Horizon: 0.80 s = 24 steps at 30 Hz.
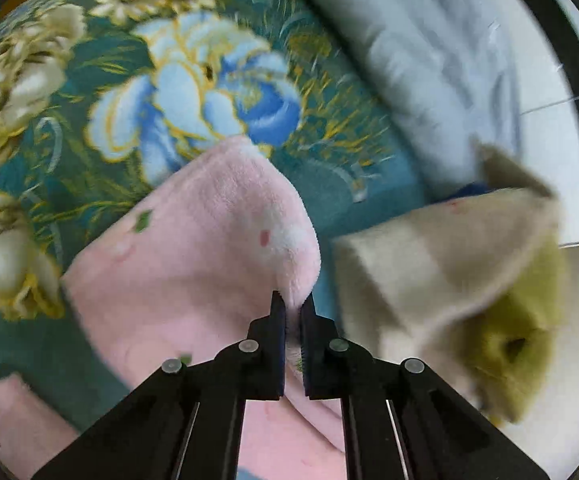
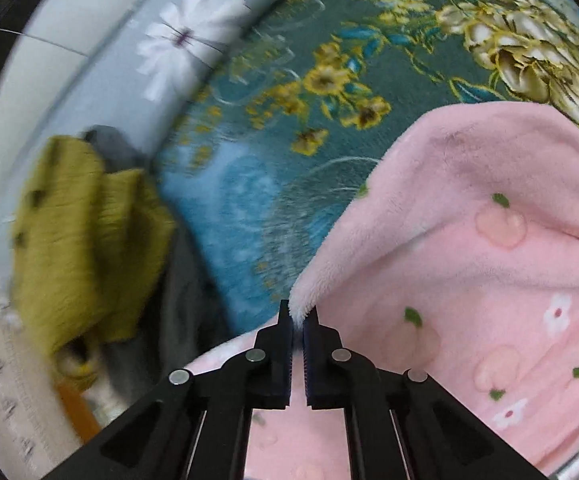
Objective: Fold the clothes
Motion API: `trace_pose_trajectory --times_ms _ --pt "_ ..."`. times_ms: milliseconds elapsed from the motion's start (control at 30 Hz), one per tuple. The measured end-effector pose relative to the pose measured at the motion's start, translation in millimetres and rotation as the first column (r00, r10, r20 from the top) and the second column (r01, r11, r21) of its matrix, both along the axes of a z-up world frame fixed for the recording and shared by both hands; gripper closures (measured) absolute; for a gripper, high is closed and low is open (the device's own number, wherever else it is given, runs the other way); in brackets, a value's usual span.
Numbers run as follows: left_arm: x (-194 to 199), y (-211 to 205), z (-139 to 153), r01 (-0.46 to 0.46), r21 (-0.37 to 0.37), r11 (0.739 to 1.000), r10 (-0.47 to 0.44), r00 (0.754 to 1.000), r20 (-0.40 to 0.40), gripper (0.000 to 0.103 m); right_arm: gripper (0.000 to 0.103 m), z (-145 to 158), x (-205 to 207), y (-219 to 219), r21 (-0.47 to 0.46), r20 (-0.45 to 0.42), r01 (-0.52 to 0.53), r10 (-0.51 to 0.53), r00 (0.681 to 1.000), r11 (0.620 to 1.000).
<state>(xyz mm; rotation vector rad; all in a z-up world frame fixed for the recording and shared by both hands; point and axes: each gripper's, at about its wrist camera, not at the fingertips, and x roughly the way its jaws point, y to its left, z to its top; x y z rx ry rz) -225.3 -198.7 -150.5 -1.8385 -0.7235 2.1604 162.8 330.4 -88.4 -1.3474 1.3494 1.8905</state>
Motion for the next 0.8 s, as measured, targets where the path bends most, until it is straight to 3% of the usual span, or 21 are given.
trace_pose_trajectory --times_ms 100,267,433,500,533,667,800 --pt "29 -23 30 -0.009 0.064 0.998 0.013 0.998 -0.059 0.097 0.099 24 33 0 -0.032 -0.121 -0.008 0.004 0.993 0.999" --pt "85 -60 67 -0.03 0.152 0.988 0.053 0.988 -0.148 0.097 0.099 53 86 -10 -0.04 -0.297 -0.067 0.053 0.953 0.997" --pt "151 -108 75 -0.03 0.248 0.968 0.095 0.962 -0.256 0.097 0.099 64 158 -27 -0.049 -0.426 -0.117 0.085 0.901 0.992" --pt "180 -129 67 -0.038 0.31 0.95 0.129 0.951 -0.281 0.097 0.099 52 189 -32 -0.055 -0.423 -0.135 0.1 0.901 0.989" --pt "193 -138 61 -0.05 0.317 0.947 0.144 0.949 -0.281 0.097 0.099 45 198 -33 -0.061 -0.408 -0.138 0.101 0.907 0.989" --pt "228 -169 8 -0.186 0.326 0.927 0.244 0.959 -0.147 0.097 0.099 -3 237 -42 -0.139 -0.325 -0.105 0.054 0.944 0.985" --pt "252 -182 -33 -0.305 0.308 0.901 0.331 0.943 -0.034 0.097 0.099 -31 255 -47 -0.153 -0.274 -0.088 0.044 0.961 0.984"
